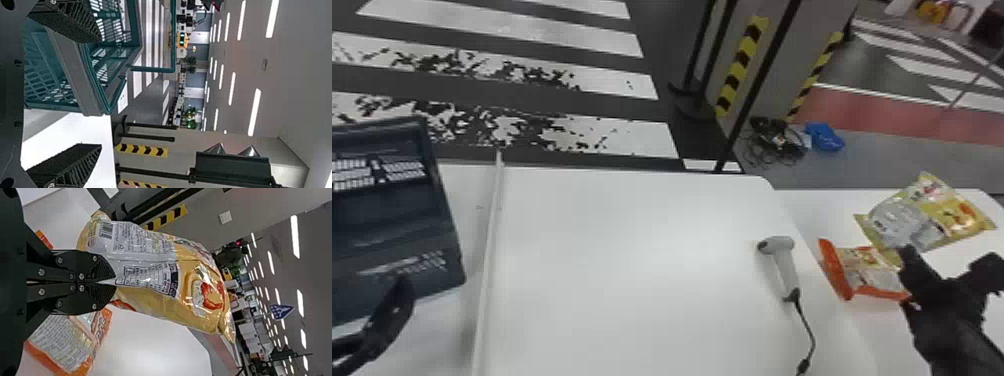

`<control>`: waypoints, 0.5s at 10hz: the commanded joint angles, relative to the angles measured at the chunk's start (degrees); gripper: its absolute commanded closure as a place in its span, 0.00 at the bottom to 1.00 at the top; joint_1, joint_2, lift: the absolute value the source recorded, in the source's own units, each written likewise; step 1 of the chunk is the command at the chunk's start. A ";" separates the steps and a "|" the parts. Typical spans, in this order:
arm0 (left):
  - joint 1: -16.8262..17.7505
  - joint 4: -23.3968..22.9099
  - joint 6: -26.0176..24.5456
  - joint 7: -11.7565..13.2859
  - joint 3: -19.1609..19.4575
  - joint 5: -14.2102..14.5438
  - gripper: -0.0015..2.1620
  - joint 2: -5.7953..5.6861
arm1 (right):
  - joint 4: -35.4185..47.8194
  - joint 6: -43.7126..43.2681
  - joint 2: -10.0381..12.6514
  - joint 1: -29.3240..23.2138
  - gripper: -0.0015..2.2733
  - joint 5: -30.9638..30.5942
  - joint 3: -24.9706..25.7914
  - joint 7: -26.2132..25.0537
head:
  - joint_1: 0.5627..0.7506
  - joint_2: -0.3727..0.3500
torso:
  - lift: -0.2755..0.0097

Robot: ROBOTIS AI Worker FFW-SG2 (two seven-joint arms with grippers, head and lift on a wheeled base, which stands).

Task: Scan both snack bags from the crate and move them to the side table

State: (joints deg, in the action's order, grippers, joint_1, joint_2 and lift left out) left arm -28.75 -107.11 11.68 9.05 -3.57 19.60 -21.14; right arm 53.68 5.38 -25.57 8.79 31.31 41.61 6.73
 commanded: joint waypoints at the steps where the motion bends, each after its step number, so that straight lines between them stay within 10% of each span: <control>1: 0.80 0.50 -0.04 0.00 -0.74 0.17 0.02 -0.31 | -5.16 -2.60 -2.02 0.88 0.96 -0.64 -1.00 -0.49 | 0.70 0.03 | 0.62; 5: 0.80 0.59 0.14 0.00 -0.83 0.35 0.02 -0.48 | -7.01 1.09 -2.90 1.58 0.69 -3.27 -3.90 -2.08 | 0.70 0.03 | 0.62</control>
State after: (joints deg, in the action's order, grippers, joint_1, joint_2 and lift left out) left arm -27.93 -106.52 11.81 9.05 -4.38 19.89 -21.59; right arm 46.71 5.55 -28.33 10.36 28.37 38.11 4.69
